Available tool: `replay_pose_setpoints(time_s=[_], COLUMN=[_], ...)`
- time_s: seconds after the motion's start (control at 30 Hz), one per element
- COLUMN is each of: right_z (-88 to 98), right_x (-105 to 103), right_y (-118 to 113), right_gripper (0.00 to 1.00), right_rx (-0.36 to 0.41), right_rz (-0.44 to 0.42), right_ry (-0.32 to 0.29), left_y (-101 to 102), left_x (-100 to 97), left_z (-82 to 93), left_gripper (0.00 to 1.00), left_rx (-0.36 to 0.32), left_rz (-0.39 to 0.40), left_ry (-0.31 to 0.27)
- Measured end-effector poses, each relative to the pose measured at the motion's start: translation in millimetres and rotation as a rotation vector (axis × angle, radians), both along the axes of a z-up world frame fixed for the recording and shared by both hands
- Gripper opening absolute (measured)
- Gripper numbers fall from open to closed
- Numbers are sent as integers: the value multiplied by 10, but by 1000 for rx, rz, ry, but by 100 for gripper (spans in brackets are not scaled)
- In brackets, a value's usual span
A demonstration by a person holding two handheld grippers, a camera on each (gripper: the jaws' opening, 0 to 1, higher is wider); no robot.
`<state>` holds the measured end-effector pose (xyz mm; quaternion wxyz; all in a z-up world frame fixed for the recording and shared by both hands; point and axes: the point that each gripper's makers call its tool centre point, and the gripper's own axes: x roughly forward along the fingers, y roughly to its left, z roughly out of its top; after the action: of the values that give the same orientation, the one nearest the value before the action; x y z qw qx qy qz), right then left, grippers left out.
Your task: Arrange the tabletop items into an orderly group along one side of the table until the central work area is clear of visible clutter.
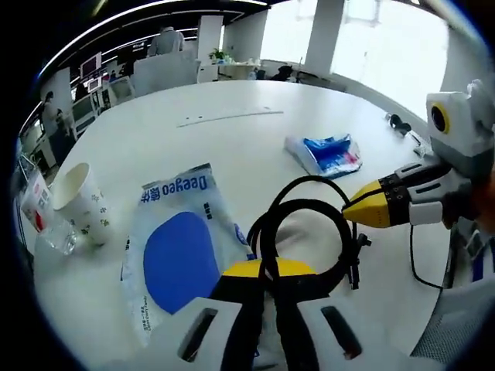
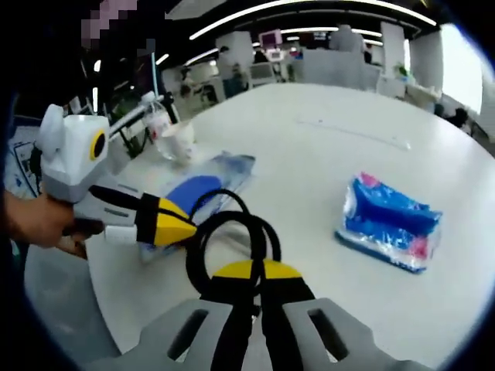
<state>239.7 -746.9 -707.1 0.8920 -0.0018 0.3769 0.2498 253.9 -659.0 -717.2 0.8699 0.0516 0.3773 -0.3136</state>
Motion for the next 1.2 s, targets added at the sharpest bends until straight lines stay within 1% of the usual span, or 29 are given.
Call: replay_pose_setpoints(time_s=[0.23,0.37,0.7,0.93,1.07,1.13,1.2], right_z=[147,203,132,100,81,58,15], right_x=[0,-36,-256,-363,-418,-440,-482], right_y=[-40,-39,-6,-6,16,23,28], right_gripper=[0,0,0,0,0,0,0], right_rx=[6,19,28,32,37,40,38], right_rz=[-14,-18,-21,-24,-24,-25,-24], right_ry=[-24,-33,-23,-8,3,11,25], left_y=[-48,-45,-22,-19,0,9,8], left_x=[17,-17,-202,-309,-350,-373,-401], left_z=[131,192,185,173,158,159,146], left_gripper=[2,2,2,2,2,2,2], left_rx=[-18,-25,-5,-1,4,4,1], left_rz=[3,-1,-21,-35,-38,-36,-37], left_ry=[-25,-37,-40,-41,-36,-37,-27])
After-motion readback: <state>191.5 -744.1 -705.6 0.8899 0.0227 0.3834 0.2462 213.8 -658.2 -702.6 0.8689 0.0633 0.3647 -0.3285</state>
